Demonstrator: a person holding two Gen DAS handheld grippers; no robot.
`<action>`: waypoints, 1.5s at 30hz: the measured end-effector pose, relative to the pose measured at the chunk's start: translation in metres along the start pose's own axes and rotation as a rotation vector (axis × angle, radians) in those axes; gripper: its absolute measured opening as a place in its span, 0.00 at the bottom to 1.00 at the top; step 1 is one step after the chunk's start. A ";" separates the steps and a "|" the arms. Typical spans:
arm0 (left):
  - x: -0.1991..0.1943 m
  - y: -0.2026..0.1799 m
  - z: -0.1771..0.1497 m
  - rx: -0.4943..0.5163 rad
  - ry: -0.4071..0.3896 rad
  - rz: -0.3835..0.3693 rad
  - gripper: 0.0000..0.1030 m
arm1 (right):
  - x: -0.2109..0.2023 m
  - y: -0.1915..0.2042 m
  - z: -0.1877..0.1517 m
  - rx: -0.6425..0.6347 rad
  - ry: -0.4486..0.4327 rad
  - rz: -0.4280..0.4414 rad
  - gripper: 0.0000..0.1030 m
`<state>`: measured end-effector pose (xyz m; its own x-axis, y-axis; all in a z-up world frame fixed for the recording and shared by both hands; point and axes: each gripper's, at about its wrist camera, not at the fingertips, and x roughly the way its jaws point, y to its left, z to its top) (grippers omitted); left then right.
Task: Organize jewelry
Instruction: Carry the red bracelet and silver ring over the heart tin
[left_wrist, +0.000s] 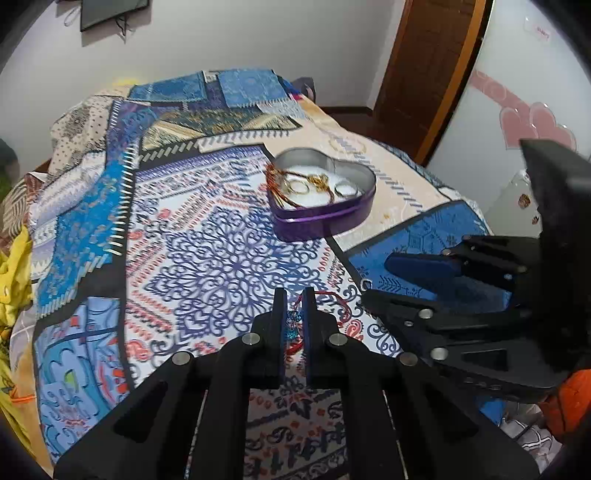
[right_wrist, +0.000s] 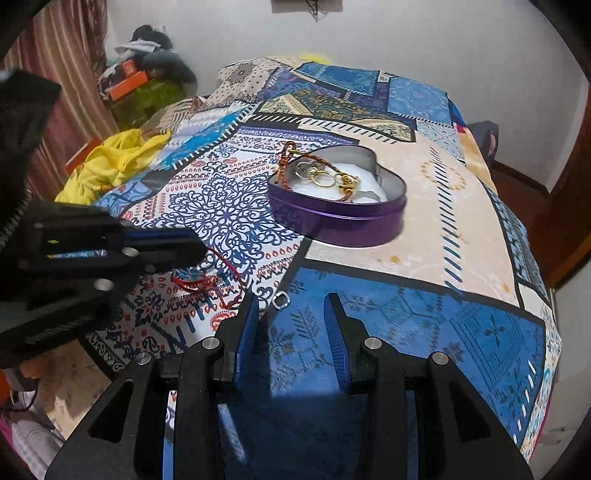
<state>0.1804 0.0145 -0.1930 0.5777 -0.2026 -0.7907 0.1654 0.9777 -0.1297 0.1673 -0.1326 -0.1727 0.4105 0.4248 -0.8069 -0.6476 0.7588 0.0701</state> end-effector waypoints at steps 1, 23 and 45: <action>-0.004 0.001 0.001 -0.003 -0.011 0.004 0.05 | 0.001 0.001 0.001 -0.003 -0.001 -0.003 0.32; -0.039 -0.001 0.031 -0.018 -0.150 0.010 0.05 | -0.035 -0.013 0.017 0.047 -0.116 -0.029 0.09; -0.033 -0.014 0.081 0.014 -0.234 -0.029 0.05 | -0.065 -0.034 0.059 0.071 -0.285 -0.063 0.09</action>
<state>0.2243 0.0027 -0.1168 0.7415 -0.2400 -0.6265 0.1951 0.9706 -0.1410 0.2007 -0.1573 -0.0881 0.6188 0.4895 -0.6144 -0.5723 0.8167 0.0743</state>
